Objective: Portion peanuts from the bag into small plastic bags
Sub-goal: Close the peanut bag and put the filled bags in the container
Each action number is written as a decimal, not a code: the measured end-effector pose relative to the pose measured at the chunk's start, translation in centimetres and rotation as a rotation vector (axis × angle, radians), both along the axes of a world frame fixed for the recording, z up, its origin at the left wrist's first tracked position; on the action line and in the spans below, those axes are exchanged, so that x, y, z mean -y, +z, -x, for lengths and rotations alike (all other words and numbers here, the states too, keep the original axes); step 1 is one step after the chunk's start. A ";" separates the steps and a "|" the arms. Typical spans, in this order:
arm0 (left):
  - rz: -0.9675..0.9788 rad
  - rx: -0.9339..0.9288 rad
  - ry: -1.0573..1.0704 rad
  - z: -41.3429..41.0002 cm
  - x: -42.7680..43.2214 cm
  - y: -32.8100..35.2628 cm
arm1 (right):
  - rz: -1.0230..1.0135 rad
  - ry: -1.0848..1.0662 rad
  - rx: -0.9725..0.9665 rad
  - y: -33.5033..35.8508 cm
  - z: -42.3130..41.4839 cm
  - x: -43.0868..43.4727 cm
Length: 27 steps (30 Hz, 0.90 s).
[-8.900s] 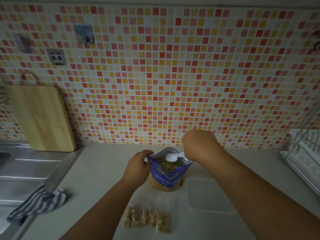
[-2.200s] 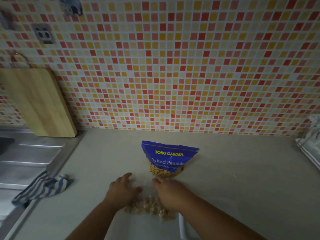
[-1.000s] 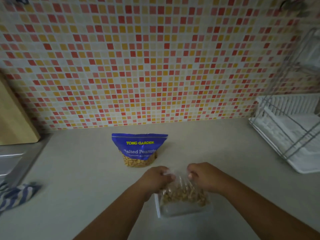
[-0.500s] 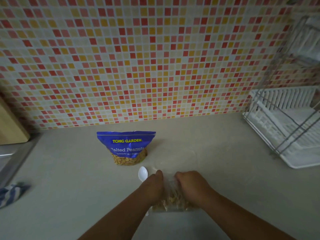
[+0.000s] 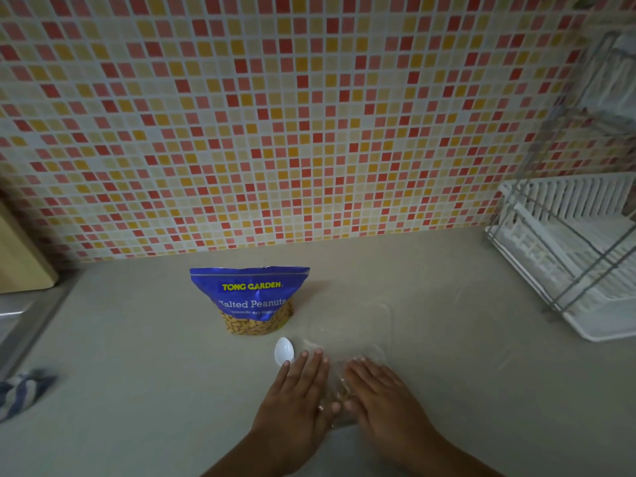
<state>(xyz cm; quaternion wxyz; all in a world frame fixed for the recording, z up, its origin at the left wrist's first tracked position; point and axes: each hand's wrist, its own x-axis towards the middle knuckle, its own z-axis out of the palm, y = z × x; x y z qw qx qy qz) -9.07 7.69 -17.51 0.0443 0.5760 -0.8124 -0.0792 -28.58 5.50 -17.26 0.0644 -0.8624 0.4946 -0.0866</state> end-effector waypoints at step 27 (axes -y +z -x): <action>-0.014 -0.440 0.178 -3.8 0.1 -2.6 | -0.259 -0.226 -0.299 3.7 -3.7 16.1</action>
